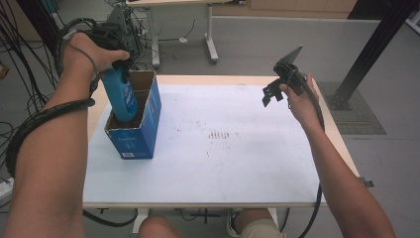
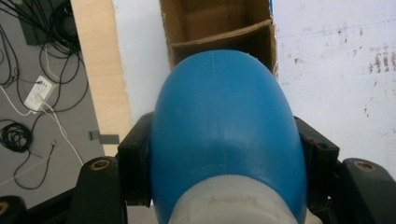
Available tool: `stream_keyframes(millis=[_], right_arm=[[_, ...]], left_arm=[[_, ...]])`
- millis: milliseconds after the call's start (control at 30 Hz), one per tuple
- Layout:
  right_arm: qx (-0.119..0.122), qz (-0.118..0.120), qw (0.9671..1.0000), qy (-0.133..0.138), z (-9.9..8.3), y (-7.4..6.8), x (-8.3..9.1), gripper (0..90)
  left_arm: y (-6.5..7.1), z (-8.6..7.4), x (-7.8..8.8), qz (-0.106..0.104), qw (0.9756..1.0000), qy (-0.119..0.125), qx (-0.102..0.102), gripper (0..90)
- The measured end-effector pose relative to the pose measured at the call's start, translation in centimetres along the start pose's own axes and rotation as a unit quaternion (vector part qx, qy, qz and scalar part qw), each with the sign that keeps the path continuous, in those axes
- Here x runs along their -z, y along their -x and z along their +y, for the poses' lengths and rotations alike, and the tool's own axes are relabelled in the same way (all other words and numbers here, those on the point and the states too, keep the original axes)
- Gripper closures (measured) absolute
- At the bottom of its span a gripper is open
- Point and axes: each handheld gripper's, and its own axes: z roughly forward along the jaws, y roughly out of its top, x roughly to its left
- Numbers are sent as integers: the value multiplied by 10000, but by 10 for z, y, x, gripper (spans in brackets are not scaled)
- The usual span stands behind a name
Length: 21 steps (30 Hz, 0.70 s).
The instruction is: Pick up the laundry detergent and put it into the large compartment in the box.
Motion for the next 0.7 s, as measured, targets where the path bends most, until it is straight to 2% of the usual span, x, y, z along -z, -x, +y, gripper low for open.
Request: stream_keyframes(millis=[700], right_arm=[[-42, 44, 10000, -42, -1, 5, -7, 65]], left_arm=[[12, -2, -53, 9, 10000, -35, -29, 371]])
